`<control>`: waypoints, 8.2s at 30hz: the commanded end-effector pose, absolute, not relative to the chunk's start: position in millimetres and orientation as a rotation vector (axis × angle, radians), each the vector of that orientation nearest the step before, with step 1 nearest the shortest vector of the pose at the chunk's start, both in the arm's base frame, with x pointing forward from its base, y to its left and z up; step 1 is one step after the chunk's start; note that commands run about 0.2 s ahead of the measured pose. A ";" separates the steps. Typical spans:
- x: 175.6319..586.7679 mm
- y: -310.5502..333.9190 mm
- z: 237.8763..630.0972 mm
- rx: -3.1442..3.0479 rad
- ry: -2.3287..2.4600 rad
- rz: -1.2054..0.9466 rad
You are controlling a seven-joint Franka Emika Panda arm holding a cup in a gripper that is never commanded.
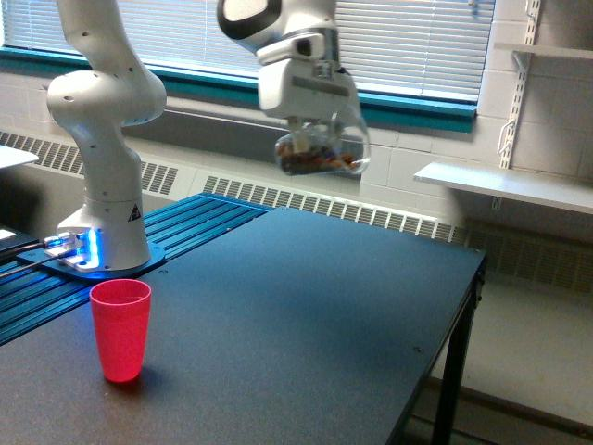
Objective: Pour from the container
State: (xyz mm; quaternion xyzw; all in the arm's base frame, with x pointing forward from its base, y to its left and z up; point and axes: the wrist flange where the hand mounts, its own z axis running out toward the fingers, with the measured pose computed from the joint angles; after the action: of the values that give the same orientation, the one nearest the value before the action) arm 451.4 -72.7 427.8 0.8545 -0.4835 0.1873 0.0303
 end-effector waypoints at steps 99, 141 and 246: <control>236.3 -260.0 296.6 2.119 -2.388 0.149; 280.0 -266.5 293.2 2.115 -2.389 0.080; 274.9 -248.8 287.2 1.949 -2.388 -0.239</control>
State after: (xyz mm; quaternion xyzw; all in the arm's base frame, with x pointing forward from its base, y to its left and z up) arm 274.4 -249.2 285.3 0.6303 -0.7729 -0.0717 0.0164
